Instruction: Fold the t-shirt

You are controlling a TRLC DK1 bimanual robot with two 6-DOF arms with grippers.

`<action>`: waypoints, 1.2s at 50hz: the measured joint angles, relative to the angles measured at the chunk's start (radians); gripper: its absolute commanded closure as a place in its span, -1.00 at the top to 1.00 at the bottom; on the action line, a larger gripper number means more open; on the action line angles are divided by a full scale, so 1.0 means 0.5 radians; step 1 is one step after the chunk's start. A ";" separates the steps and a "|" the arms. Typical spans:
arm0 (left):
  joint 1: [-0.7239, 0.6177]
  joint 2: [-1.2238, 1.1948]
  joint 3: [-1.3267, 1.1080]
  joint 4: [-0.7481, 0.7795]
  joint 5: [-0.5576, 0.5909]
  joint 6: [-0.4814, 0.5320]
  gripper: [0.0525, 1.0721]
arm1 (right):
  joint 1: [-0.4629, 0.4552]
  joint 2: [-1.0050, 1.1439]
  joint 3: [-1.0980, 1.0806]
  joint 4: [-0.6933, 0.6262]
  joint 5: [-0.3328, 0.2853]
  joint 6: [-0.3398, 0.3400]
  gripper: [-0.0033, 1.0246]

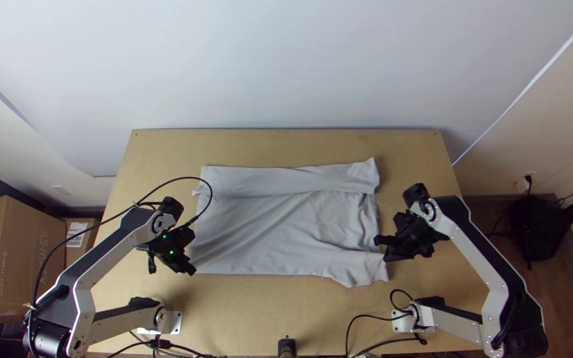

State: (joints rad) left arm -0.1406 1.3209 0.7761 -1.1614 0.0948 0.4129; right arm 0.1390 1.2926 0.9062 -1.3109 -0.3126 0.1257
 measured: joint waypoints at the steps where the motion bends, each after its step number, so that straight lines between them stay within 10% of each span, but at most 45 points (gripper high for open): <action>1: 0.006 -0.004 0.001 0.000 0.000 0.010 -0.95 | -0.017 0.004 0.010 -0.012 0.006 -0.013 -0.95; 13: 0.078 -0.023 0.012 -0.001 0.005 0.067 -0.95 | -0.130 0.011 0.068 -0.092 0.192 -0.159 -0.95; 60: 0.156 0.402 0.986 0.215 0.105 -0.080 -0.95 | -0.121 0.712 1.093 0.030 0.201 -0.096 -0.95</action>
State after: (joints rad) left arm -0.0624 1.5219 1.2690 -1.0538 0.1471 0.3729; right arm 0.0784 1.6485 1.4528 -1.2961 -0.2123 0.0776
